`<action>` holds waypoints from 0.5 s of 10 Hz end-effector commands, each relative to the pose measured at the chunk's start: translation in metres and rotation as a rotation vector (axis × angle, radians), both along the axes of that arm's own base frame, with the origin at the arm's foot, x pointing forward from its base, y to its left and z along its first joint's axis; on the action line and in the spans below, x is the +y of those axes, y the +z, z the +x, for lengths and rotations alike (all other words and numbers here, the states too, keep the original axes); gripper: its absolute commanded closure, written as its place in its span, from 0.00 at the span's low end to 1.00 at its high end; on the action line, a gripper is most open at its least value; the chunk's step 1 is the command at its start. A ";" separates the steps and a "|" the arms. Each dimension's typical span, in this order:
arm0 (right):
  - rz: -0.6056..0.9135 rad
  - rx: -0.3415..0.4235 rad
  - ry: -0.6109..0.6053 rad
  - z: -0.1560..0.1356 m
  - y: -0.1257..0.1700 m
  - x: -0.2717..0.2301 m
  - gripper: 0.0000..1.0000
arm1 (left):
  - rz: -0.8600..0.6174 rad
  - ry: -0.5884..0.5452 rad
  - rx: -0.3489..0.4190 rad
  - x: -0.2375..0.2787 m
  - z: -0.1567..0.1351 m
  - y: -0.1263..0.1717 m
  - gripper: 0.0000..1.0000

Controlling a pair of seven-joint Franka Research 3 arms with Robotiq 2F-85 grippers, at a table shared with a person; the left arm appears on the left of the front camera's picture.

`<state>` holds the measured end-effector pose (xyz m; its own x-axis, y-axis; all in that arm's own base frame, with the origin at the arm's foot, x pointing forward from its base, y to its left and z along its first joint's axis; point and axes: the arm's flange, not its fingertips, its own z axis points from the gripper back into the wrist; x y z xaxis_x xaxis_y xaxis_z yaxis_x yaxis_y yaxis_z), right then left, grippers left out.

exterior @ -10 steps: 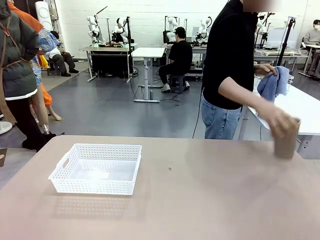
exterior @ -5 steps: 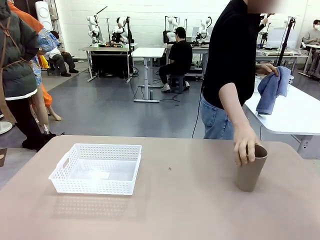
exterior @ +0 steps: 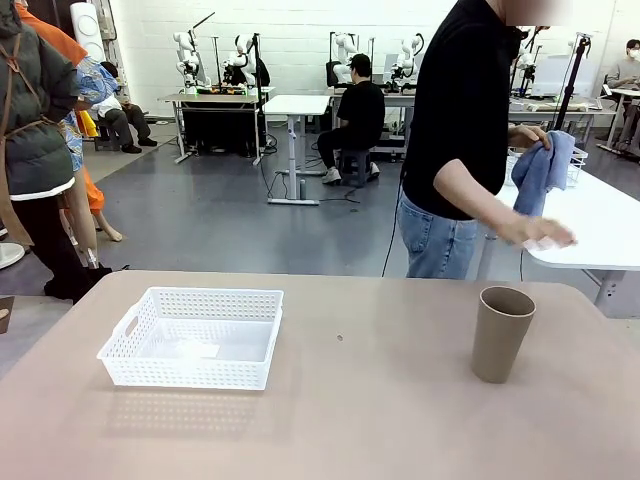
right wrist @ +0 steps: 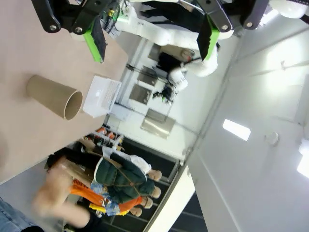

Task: Clean and organize the cups into the basket.
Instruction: Pick up the Organizing basket and move it to the center of the table, then pick up the Reusable plastic cup from the right side of the table and place it inside the Organizing basket.

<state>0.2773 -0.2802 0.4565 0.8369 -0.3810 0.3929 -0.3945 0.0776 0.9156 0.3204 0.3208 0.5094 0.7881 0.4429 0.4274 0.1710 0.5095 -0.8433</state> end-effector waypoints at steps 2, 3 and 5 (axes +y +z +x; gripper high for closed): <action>-0.444 -0.337 -0.018 0.007 0.004 0.050 0.00 | 0.453 -0.017 0.055 -0.054 0.007 0.021 0.00; -0.545 -0.461 -0.030 0.010 0.003 0.063 0.00 | 0.611 -0.056 0.108 -0.075 0.013 0.028 0.00; -0.697 -0.643 0.061 0.013 -0.009 0.091 0.00 | 0.847 -0.084 0.158 -0.125 0.030 0.040 0.00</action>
<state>0.2954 -0.2075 0.4690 0.4900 0.1002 0.8660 -0.8020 0.4410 0.4028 0.3519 0.2236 0.5607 0.8451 0.0121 0.5344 0.1669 0.9438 -0.2853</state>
